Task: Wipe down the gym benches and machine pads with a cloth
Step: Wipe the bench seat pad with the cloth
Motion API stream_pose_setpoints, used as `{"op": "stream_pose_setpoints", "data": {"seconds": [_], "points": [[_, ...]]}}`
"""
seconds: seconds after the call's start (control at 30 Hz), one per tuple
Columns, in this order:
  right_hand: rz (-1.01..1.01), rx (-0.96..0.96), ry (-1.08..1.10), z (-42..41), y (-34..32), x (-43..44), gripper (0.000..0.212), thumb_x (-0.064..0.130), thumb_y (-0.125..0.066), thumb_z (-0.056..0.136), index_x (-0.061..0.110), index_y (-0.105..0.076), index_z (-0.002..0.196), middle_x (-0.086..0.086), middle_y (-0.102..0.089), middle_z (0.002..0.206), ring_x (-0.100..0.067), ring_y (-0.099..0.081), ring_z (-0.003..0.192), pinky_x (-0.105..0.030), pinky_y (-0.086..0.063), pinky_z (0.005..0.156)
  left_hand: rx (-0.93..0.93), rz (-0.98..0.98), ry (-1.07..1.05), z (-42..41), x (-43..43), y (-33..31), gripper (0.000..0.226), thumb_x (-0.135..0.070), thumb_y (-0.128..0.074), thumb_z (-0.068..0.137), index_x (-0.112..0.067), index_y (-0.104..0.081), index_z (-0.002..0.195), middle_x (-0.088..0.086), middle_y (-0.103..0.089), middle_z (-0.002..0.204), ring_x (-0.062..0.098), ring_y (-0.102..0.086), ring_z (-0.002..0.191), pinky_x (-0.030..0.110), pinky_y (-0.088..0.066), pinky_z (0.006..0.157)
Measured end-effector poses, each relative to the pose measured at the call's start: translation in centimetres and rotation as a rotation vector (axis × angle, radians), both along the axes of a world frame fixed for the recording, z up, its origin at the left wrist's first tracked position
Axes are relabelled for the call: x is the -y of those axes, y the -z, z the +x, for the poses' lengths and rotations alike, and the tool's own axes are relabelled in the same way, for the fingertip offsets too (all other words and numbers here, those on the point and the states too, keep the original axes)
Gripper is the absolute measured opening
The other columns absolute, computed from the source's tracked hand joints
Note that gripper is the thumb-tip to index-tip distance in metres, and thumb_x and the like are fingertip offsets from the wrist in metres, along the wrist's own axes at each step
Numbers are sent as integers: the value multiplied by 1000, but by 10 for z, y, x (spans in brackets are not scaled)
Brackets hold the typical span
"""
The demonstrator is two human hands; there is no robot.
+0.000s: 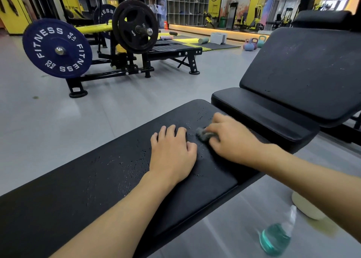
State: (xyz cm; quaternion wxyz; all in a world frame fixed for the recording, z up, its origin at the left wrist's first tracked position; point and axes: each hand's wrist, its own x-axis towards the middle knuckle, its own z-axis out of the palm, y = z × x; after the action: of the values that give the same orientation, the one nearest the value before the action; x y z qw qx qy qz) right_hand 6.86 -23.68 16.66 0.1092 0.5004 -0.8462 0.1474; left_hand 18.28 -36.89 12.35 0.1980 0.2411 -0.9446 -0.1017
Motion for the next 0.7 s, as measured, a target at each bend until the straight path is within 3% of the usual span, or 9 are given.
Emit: {"op": "stream_pose_setpoints", "data": {"seconds": [0.1, 0.27, 0.4, 0.47, 0.57, 0.63, 0.7], "points": [[87, 63, -161, 4, -6, -5, 32, 12, -52, 86, 21, -71, 110, 2, -52, 102, -21, -54, 98, -38, -46, 87, 7, -2, 5, 1, 1, 0, 57, -38, -24, 86, -19, -53, 130, 0, -51, 139, 26, -34, 139, 47, -24, 115], [-30, 3, 265, -41, -6, 12, 30, 18, -50, 90, 14, -69, 113, -9, -53, 112, -36, -52, 103, -46, -47, 87, -7, 18, 12, 3, 0, -2, 59, -38, -25, 85, -19, -53, 134, 0, -50, 140, 25, -32, 140, 45, -21, 117], [0, -28, 41, 8, 0, 18, 38, 45, -41, 95, 17, -66, 100, -3, -50, 104, -27, -48, 96, -40, -44, 85, -33, 2, 6, 2, 1, -1, 52, -38, -28, 85, -18, -56, 124, 1, -55, 133, 25, -41, 133, 46, -27, 113], [21, -62, -2, 2, 0, 13, 30, 42, -43, 98, 21, -64, 102, -1, -50, 107, -26, -47, 100, -40, -41, 87, -30, 10, 4, 3, 1, -1, 51, -38, -28, 85, -18, -56, 122, 0, -55, 133, 25, -41, 133, 45, -28, 113], [0, -9, 205, -32, -8, 19, 18, 31, -50, 96, 25, -64, 107, -5, -49, 118, -32, -44, 111, -41, -37, 93, -31, 26, 20, 5, 0, -4, 52, -37, -27, 85, -17, -56, 123, 1, -53, 136, 25, -38, 136, 43, -25, 115], [17, 53, 305, -36, -12, 30, 22, 25, -49, 94, 25, -62, 112, -10, -50, 120, -35, -45, 113, -41, -37, 94, -33, 27, 25, 6, 0, -4, 51, -37, -27, 85, -17, -56, 121, 0, -54, 133, 25, -39, 133, 42, -25, 114], [59, -3, 231, -22, -8, 38, 25, 24, -47, 94, 23, -60, 115, -10, -51, 118, -35, -46, 110, -41, -39, 91, -43, 25, 22, 5, 1, -4, 46, -36, -29, 84, -17, -57, 116, -1, -57, 123, 24, -45, 124, 42, -29, 110]]}}
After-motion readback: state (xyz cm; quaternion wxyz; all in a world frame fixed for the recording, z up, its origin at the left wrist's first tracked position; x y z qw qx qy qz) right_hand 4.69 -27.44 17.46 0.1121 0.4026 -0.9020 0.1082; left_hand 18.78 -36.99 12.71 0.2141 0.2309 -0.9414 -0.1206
